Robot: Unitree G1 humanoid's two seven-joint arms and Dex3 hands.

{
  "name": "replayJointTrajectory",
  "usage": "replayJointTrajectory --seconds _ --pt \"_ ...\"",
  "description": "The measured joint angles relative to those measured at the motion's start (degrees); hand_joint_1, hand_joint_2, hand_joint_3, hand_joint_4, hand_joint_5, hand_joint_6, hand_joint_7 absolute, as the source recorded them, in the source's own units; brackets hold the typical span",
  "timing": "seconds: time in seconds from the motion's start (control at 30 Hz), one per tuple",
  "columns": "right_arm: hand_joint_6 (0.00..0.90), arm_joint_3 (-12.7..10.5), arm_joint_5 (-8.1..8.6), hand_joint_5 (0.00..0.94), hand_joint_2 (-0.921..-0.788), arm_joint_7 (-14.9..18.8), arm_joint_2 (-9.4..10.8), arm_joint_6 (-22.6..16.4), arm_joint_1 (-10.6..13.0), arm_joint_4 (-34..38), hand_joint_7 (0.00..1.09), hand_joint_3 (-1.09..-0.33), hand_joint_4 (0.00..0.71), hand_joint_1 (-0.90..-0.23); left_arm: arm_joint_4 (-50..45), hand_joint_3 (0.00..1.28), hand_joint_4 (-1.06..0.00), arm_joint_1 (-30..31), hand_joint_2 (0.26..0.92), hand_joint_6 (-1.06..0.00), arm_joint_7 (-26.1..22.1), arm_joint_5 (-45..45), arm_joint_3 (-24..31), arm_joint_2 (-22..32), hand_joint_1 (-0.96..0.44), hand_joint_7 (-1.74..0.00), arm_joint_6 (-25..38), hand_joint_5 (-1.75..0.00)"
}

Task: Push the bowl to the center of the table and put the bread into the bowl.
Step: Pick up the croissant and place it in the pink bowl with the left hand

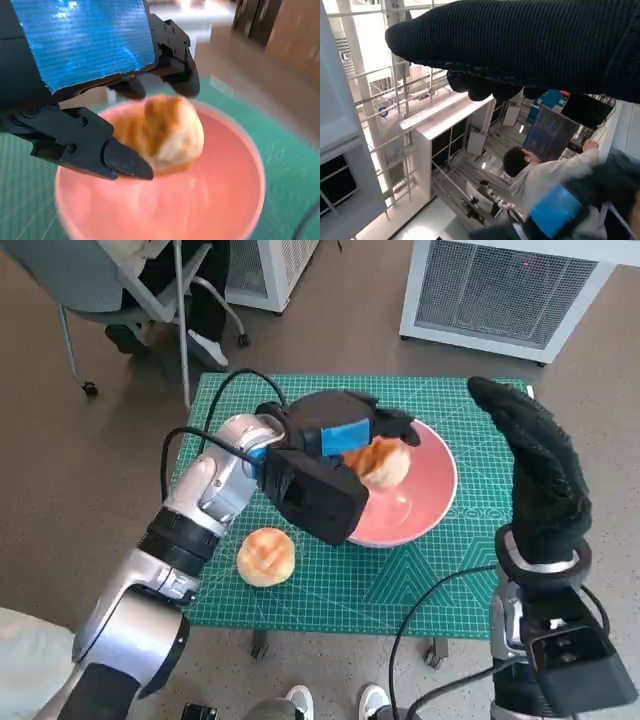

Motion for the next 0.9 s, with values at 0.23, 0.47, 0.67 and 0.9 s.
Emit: replayJointTrajectory --seconds 0.23,0.47,0.67,0.9 --pt "0.078 -0.3 -1.66 0.016 -0.921 -1.1 0.1 -0.2 0.2 -0.2 0.79 -0.514 0.435 -0.372 -5.3 0.00 -0.01 0.5 0.849 -0.23 -2.9 -1.7 1.5 2.0 -0.21 -0.04 0.7 0.00" --pt "0.081 -0.3 -2.28 0.015 -0.921 -1.8 0.2 -0.2 0.4 -0.2 0.78 -0.514 0.435 -0.372 -13.3 0.00 -0.05 4.5 0.834 -0.26 -3.6 -6.1 5.4 6.5 -0.25 -0.04 -2.6 -0.02" --pt "0.081 0.0 -2.20 0.014 -0.921 -1.9 0.2 -0.2 0.7 -0.3 0.78 -0.515 0.435 -0.371 -20.3 0.00 -0.23 10.8 0.815 -0.38 -1.9 -9.4 11.0 12.3 -0.25 -0.08 -8.9 -0.06" --pt "0.080 0.2 -1.93 0.013 -0.921 -1.9 0.2 -0.1 0.9 -0.3 0.78 -0.517 0.435 -0.371 -28.5 0.00 -0.45 19.7 0.795 -0.55 -0.1 -13.8 17.7 18.6 -0.23 -0.13 -13.0 -0.07"
